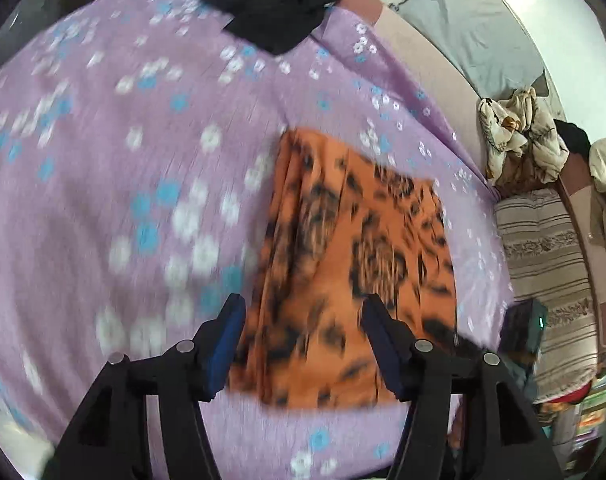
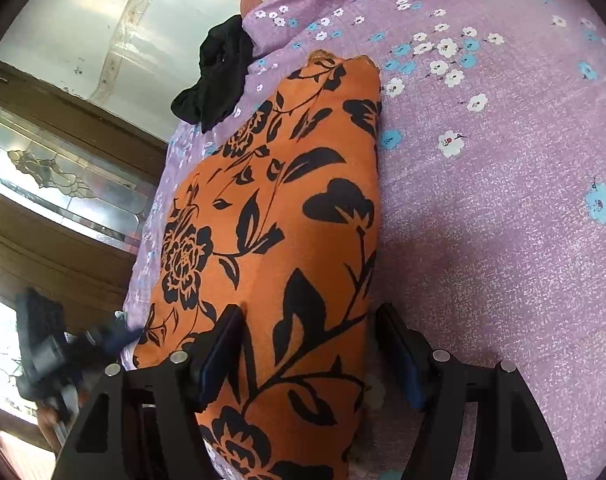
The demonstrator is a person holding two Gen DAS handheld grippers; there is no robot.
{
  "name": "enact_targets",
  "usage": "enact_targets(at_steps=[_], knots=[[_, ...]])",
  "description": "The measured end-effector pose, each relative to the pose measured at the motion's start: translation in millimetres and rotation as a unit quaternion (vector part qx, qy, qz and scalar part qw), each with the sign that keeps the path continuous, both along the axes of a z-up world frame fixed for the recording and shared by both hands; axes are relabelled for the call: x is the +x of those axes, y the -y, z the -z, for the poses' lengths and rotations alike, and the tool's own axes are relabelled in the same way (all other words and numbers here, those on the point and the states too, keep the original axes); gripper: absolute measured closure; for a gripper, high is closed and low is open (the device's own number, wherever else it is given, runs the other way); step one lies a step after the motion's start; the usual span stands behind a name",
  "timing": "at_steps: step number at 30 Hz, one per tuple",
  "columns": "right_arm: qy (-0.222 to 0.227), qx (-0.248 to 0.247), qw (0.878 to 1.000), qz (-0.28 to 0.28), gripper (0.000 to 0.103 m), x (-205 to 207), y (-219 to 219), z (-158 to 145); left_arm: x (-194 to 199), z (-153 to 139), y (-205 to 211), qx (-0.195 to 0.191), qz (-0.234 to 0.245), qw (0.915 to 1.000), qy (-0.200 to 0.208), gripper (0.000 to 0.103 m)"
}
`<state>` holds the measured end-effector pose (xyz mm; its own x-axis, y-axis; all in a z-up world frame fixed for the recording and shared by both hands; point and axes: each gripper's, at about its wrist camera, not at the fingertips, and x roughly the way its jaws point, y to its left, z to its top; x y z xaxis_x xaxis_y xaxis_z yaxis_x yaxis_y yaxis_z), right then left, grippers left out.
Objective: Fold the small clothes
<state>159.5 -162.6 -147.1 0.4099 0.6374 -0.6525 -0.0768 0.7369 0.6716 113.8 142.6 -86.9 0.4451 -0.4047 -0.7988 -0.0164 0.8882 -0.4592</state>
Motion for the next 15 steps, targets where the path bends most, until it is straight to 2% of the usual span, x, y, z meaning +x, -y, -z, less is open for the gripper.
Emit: enact_targets(at_steps=[2,3,4,5,7,10,11,12,13,14,15], knots=[[-0.001,0.002,1.0,-0.005,0.03,1,1,1,39,16,5,-0.023,0.01,0.9993,-0.029,0.044],[-0.001,0.002,1.0,-0.008,0.03,2,1,1,53,22,5,-0.018,0.006,0.9992,-0.034,0.06],[-0.001,0.003,1.0,-0.011,0.03,2,1,0,67,27,8,-0.005,0.006,0.9994,-0.034,0.081],[0.0,0.004,1.0,-0.014,0.03,1,2,0,84,36,8,0.004,0.003,0.9991,-0.042,0.087],[0.001,0.007,1.0,-0.018,0.03,0,3,0,107,49,0,-0.012,-0.021,0.9976,-0.065,0.088],[0.003,0.009,1.0,-0.021,0.03,-1,4,1,113,42,2,-0.01,-0.024,0.9983,-0.052,0.088],[0.002,0.011,1.0,-0.022,0.03,-2,5,1,111,40,1,-0.012,-0.02,0.9982,-0.054,0.087],[0.002,0.013,1.0,-0.024,0.03,-2,6,1,108,38,1,-0.015,-0.017,0.9983,-0.054,0.078],[0.002,0.016,1.0,-0.026,0.03,-3,6,0,103,35,2,-0.019,-0.014,0.9985,-0.05,0.064],[-0.002,0.024,0.999,-0.029,0.03,-3,10,0,92,30,-3,-0.022,-0.013,0.9989,-0.039,0.055],[-0.006,0.03,0.999,-0.028,0.029,-3,12,-1,82,26,-5,-0.025,-0.013,0.9992,-0.029,0.037]])
